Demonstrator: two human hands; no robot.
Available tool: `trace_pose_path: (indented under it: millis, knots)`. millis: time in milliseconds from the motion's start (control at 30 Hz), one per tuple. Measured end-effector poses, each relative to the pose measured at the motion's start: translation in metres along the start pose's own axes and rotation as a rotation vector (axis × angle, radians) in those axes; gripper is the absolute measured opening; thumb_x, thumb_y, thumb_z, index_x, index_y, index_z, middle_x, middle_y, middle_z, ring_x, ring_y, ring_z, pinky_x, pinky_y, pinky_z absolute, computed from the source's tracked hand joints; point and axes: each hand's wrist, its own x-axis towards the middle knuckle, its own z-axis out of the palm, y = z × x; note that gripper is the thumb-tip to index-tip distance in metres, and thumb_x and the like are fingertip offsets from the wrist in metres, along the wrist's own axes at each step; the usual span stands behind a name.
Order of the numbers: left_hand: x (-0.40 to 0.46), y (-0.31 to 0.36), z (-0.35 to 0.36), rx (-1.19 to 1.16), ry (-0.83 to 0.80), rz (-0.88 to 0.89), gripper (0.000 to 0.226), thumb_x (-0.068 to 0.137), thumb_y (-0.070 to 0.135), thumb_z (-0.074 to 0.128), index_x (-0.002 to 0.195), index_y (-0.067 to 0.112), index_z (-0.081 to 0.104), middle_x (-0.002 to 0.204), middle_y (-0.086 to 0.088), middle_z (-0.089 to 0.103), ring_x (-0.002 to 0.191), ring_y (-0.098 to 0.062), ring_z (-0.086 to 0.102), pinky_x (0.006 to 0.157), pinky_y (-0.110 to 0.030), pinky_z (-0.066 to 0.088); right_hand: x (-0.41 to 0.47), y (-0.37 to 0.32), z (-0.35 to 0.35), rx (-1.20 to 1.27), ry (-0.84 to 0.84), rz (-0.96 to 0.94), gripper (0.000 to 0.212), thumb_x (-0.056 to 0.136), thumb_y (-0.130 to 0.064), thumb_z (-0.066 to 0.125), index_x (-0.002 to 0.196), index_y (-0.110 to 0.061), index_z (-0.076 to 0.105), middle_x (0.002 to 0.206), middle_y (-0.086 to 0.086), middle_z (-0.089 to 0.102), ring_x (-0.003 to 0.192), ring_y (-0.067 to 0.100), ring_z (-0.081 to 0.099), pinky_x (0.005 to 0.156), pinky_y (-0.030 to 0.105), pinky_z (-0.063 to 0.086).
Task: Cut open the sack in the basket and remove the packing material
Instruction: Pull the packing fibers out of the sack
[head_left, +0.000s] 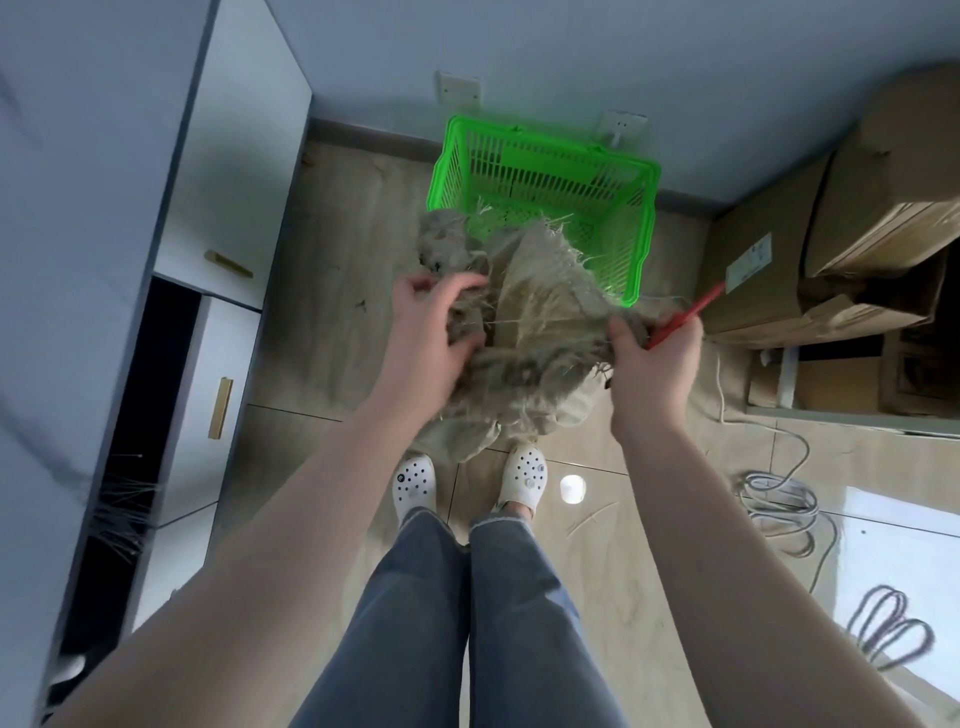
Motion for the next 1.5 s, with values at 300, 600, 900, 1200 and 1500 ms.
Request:
trace_pose_path:
  millis: [300, 600, 900, 1200, 1500]
  knots:
    - [0.020, 0.000, -0.005, -0.010, 0.035, -0.152, 0.041, 0.091, 0.044, 0.060, 0.118, 0.013, 0.057, 0.117, -0.005, 0.064, 0.095, -0.014, 0.056, 0.077, -0.026, 0.038, -0.009, -0.009, 0.008, -0.019, -0.131, 0.198, 0.053, 0.076, -0.039, 0.080, 0.104, -0.016, 0.042, 0.089, -0.007, 0.051, 0.076, 0.006, 0.051, 0.065, 0.023, 0.043]
    - [0.023, -0.002, -0.012, -0.317, 0.063, -0.210, 0.047, 0.081, 0.056, 0.064, 0.109, 0.020, 0.057, 0.119, -0.004, 0.066, 0.112, -0.024, 0.061, 0.100, -0.046, 0.046, -0.002, -0.022, -0.005, -0.448, -0.114, -0.080, 0.037, 0.098, -0.042, 0.046, 0.104, -0.006, 0.047, 0.099, 0.009, 0.052, 0.096, 0.029, 0.051, 0.079, 0.039, 0.040]
    - [0.022, 0.005, -0.006, -0.305, 0.054, -0.123, 0.027, 0.088, 0.043, 0.063, 0.090, 0.018, 0.054, 0.088, -0.008, 0.067, 0.085, -0.029, 0.066, 0.077, -0.044, 0.054, -0.026, -0.039, 0.023, -0.597, -0.839, 0.114, 0.044, 0.103, -0.039, 0.027, 0.068, -0.019, 0.043, 0.064, 0.000, 0.040, 0.054, 0.014, 0.035, 0.050, 0.028, 0.029]
    - [0.017, 0.002, 0.009, -0.580, -0.422, 0.037, 0.034, 0.095, 0.029, 0.054, 0.128, 0.035, 0.051, 0.116, 0.002, 0.066, 0.112, -0.017, 0.062, 0.104, -0.040, 0.043, -0.015, -0.067, 0.026, -0.252, -0.828, 0.064, 0.042, 0.102, -0.035, 0.036, 0.064, -0.019, 0.044, 0.056, -0.004, 0.038, 0.047, 0.012, 0.030, 0.046, 0.024, 0.025]
    - [0.022, -0.035, 0.034, -0.182, -0.232, -0.076, 0.028, 0.103, 0.025, 0.040, 0.117, 0.007, 0.056, 0.112, -0.007, 0.064, 0.105, -0.022, 0.059, 0.089, -0.028, 0.040, -0.003, -0.128, -0.009, 0.549, -0.769, 0.224, 0.042, 0.097, -0.026, 0.029, 0.057, -0.024, 0.042, 0.055, -0.006, 0.026, 0.051, 0.012, 0.011, 0.037, 0.023, 0.011]
